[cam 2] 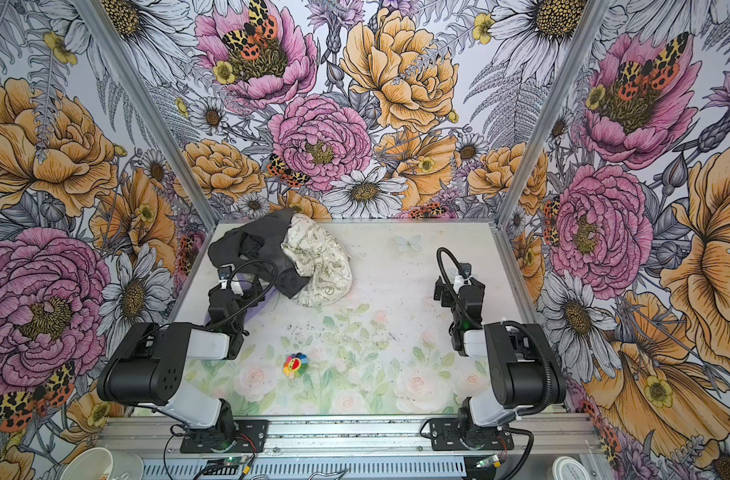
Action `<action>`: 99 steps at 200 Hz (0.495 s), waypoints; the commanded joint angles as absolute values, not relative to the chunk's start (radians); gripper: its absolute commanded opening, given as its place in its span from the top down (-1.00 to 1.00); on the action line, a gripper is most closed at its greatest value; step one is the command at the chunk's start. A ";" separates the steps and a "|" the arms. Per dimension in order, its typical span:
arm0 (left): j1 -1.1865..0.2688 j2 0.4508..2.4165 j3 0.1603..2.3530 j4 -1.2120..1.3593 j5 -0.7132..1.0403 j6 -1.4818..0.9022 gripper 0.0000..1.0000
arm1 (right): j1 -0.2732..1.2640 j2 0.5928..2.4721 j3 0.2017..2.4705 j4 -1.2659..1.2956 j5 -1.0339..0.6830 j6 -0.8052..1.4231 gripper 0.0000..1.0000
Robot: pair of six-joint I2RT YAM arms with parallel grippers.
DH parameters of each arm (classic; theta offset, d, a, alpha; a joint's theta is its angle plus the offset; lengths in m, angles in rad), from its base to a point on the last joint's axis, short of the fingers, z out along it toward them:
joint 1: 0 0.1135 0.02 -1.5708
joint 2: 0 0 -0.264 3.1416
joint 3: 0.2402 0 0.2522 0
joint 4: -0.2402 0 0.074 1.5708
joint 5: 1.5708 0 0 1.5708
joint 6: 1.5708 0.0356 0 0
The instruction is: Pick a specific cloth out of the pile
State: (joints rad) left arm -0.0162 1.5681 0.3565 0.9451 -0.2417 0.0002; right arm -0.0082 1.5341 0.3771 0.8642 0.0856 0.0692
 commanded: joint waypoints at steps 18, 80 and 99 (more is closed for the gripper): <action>-0.015 1.551 0.373 0.951 -0.219 0.000 -0.97 | -0.016 1.538 0.394 0.867 0.098 0.078 -0.99; -0.017 1.550 0.369 0.959 -0.220 0.000 -0.97 | -0.014 1.526 0.391 0.865 0.092 0.075 -0.99; -0.029 1.503 0.342 0.972 -0.258 0.001 -0.97 | 0.003 1.457 0.396 0.799 0.094 0.052 -0.99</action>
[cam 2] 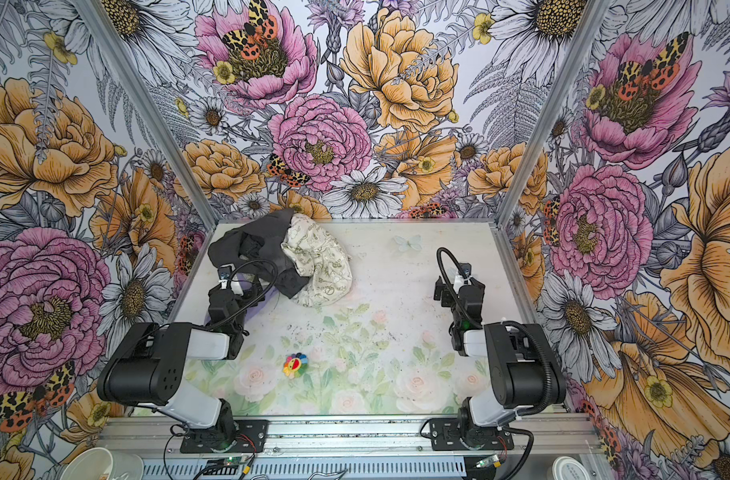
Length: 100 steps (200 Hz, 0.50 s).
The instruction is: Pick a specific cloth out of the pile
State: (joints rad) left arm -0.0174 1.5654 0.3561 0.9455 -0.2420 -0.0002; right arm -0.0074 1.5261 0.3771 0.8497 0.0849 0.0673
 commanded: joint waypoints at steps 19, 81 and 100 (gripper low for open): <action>-0.069 1.368 0.333 0.871 -0.315 0.030 -0.97 | 0.025 1.388 0.382 0.768 0.122 0.036 -0.99; -0.126 0.898 0.396 0.264 -0.414 -0.185 -0.96 | 0.091 1.106 0.440 0.414 0.061 0.111 -0.99; -0.118 0.799 0.395 0.139 -0.415 -0.301 -0.95 | 0.112 1.043 0.479 0.294 -0.024 0.141 -0.99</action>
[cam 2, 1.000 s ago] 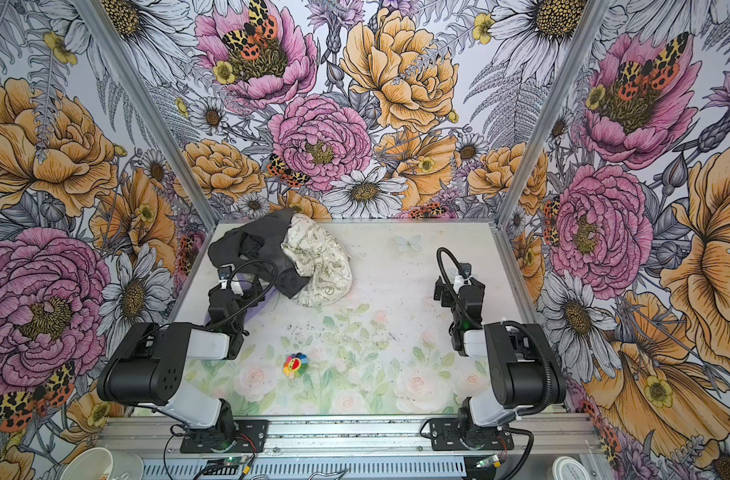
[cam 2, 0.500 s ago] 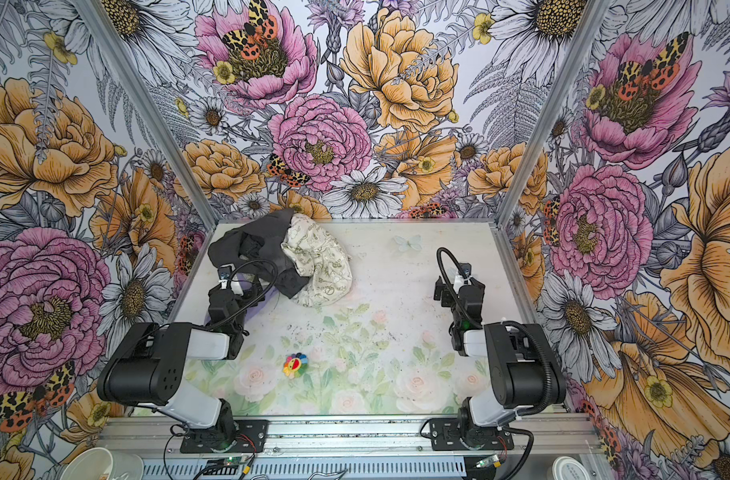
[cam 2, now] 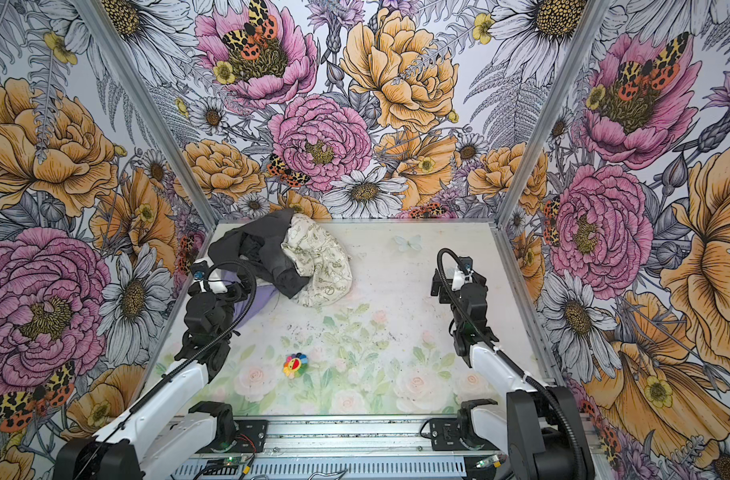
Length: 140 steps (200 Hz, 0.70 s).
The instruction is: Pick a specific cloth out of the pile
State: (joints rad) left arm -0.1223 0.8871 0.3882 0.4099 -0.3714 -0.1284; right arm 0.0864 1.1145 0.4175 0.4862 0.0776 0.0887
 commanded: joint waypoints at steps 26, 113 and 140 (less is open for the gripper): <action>-0.078 0.724 0.395 -0.015 -0.390 -0.457 -0.96 | 0.147 0.999 0.546 0.139 -0.125 0.164 -0.99; 0.143 0.716 0.265 -0.019 -0.137 -0.714 -0.97 | 0.286 0.943 0.586 0.136 -0.414 0.159 -0.99; 0.161 0.764 0.273 0.021 -0.113 -0.752 -0.97 | 0.367 0.956 0.580 0.181 -0.470 0.127 -0.99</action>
